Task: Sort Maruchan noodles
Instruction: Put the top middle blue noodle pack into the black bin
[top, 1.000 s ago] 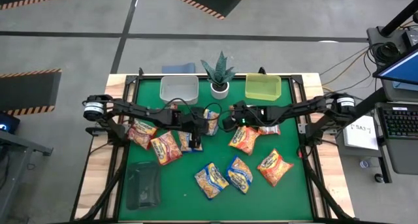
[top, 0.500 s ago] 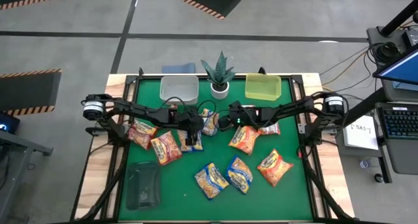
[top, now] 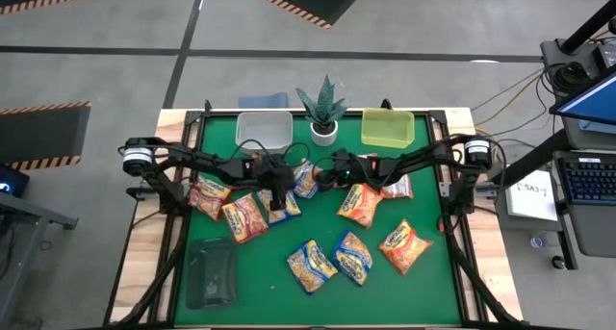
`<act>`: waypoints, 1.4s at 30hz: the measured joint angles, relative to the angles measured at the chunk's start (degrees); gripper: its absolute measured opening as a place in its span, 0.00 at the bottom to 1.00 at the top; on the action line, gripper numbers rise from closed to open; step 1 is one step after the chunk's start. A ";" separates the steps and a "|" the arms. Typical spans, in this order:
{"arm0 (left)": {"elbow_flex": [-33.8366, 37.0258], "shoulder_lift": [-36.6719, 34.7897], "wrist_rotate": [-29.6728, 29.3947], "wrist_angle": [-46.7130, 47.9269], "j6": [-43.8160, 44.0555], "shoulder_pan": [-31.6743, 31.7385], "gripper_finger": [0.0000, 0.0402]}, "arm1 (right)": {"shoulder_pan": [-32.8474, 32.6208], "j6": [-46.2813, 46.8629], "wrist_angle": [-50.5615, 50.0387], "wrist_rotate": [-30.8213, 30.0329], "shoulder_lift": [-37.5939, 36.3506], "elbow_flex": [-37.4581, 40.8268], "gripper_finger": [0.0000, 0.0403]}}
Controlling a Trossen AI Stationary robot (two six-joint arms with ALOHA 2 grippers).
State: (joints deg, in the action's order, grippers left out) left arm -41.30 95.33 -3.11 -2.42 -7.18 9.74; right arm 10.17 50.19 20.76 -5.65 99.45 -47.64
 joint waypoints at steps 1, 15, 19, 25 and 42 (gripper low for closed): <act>0.21 0.00 0.33 -0.45 -0.02 0.04 0.00 | 0.00 0.05 0.58 0.14 0.16 0.00 0.69; 0.61 0.11 2.88 -2.99 -0.22 0.22 0.00 | 0.87 -1.75 0.92 -0.35 2.71 -3.81 0.67; 0.63 0.13 2.90 -3.01 -0.22 0.22 0.00 | 0.86 -2.47 1.02 1.23 6.89 -7.12 0.66; 0.71 0.13 2.92 -3.07 -0.22 0.22 0.00 | 0.87 -3.50 0.56 3.98 9.34 -10.55 0.64; 0.02 -1.23 2.78 -3.55 -0.77 0.11 0.00 | 0.85 -8.08 -0.95 4.59 7.20 -10.47 0.09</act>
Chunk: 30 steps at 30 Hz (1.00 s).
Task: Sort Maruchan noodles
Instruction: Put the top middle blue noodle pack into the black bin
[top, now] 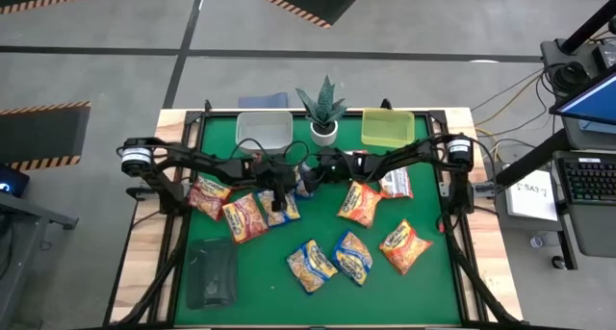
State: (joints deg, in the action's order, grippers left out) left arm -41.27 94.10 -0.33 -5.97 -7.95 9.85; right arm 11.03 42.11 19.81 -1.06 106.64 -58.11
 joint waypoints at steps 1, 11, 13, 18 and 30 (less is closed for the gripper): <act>-0.07 -0.55 0.01 0.51 -0.01 0.00 0.00 | 0.00 -1.04 -0.05 -0.03 -0.44 0.04 0.07; 0.59 -16.39 -0.18 6.59 4.60 -2.00 0.00 | -1.74 -12.69 0.31 -0.71 -6.98 0.24 0.02; 0.59 -21.16 -0.19 6.59 6.97 -3.22 0.00 | -2.97 -15.75 0.41 -1.88 -8.18 0.24 0.02; 0.73 -32.36 -0.74 4.86 13.51 -8.15 0.00 | -7.27 -24.49 5.51 -6.38 -9.08 0.24 0.02; 10.23 -44.81 -34.63 -18.55 4.87 -37.28 0.00 | -11.41 -33.22 18.09 -6.68 -7.72 -3.01 0.02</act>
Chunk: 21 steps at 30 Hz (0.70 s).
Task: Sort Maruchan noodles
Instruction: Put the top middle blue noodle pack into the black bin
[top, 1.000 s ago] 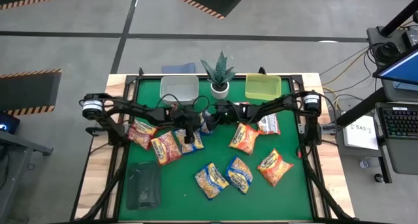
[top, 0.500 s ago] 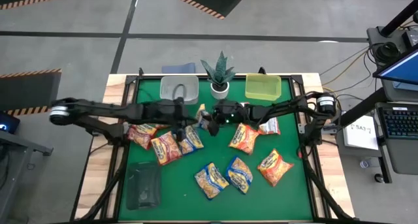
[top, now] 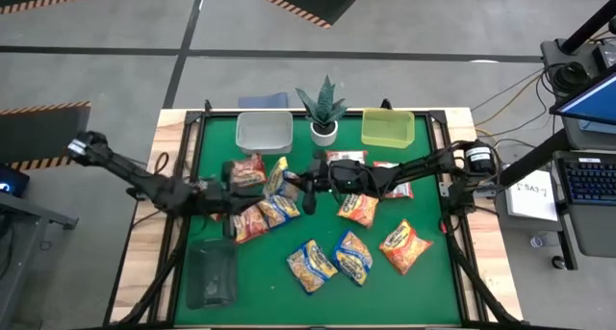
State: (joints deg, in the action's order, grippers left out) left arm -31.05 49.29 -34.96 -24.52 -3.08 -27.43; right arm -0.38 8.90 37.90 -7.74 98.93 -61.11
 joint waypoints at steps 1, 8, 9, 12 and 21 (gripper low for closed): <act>-0.03 -0.52 -4.28 -0.57 -1.44 -1.56 0.00 | -0.09 -0.08 0.13 0.06 0.48 -1.08 0.02; -2.34 -3.68 -17.02 -0.96 -8.08 -6.84 0.00 | -2.42 -5.91 0.12 0.14 8.50 -10.43 0.02; -2.21 -4.05 -17.05 -0.96 -8.04 -7.30 0.00 | -2.87 -7.15 0.10 0.23 9.69 -11.77 0.02; -1.10 -5.03 -17.05 -0.90 -8.44 -8.58 0.00 | -4.21 -10.51 0.15 0.27 13.34 -16.03 0.02; -0.13 -6.32 -17.02 -3.73 -10.02 -10.74 0.00 | -7.46 -20.29 0.09 0.48 22.51 -26.82 0.02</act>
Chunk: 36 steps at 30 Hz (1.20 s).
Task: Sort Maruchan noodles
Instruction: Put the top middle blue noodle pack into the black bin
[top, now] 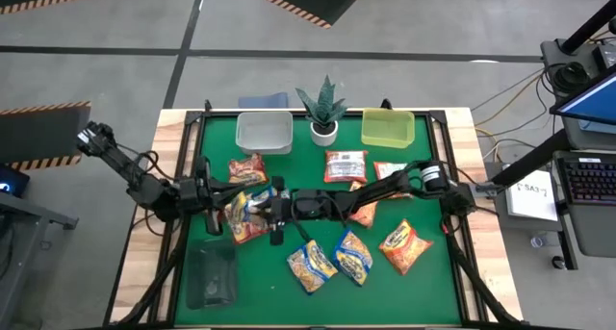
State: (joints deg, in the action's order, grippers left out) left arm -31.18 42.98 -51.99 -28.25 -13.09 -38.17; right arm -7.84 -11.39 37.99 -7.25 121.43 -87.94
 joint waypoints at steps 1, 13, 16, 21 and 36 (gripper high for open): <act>0.00 -0.17 0.00 -0.10 -0.40 0.00 0.00 | -0.20 -0.63 0.19 0.22 0.81 -1.10 0.02; 0.00 -0.75 -0.15 -1.74 -2.60 0.00 0.00 | -0.82 -0.66 0.26 7.66 9.44 -13.52 0.02; 0.00 -0.85 -0.15 -2.52 -2.56 0.00 0.00 | -0.85 -0.62 -0.14 9.40 11.89 -16.70 0.02; 0.00 -1.44 -0.16 -2.78 -1.13 -0.04 0.00 | -1.15 -0.76 0.07 10.58 15.20 -21.91 0.02; 0.00 -2.40 -0.05 -2.67 -3.03 -3.67 0.00 | -1.56 -4.46 -1.04 10.80 18.16 -26.51 0.02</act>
State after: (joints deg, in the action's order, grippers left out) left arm -31.18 40.58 -52.03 -30.92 -16.13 -41.85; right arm -9.41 -15.85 36.95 3.55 139.59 -114.44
